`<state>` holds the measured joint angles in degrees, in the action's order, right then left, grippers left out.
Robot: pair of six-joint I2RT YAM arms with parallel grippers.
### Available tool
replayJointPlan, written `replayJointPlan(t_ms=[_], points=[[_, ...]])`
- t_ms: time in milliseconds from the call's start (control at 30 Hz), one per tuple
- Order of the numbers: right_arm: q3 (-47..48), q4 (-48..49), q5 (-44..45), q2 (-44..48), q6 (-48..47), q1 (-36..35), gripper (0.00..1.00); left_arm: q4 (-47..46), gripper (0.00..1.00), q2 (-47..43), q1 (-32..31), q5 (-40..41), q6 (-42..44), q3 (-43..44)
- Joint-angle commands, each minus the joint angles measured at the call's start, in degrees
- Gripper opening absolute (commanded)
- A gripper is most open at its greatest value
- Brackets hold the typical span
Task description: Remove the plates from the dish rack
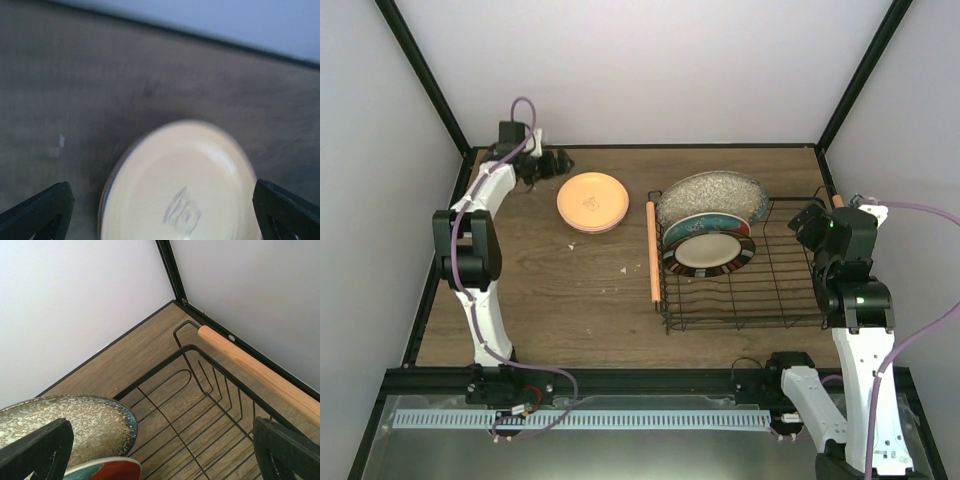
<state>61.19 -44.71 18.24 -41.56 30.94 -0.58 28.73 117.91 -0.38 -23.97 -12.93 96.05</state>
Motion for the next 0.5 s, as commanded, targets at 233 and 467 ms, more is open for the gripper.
replayJointPlan(t_ms=[233,467], points=[[-0.54,2.81,-0.74,-0.80,0.43,-0.48,1.00,0.03,0.90,-12.57,-25.95,-1.64,27.29,15.81],[-0.28,2.70,-0.02,-0.35,-1.05,-0.52,1.00,0.70,0.68,-19.53,-41.86,0.79,43.52,4.41]])
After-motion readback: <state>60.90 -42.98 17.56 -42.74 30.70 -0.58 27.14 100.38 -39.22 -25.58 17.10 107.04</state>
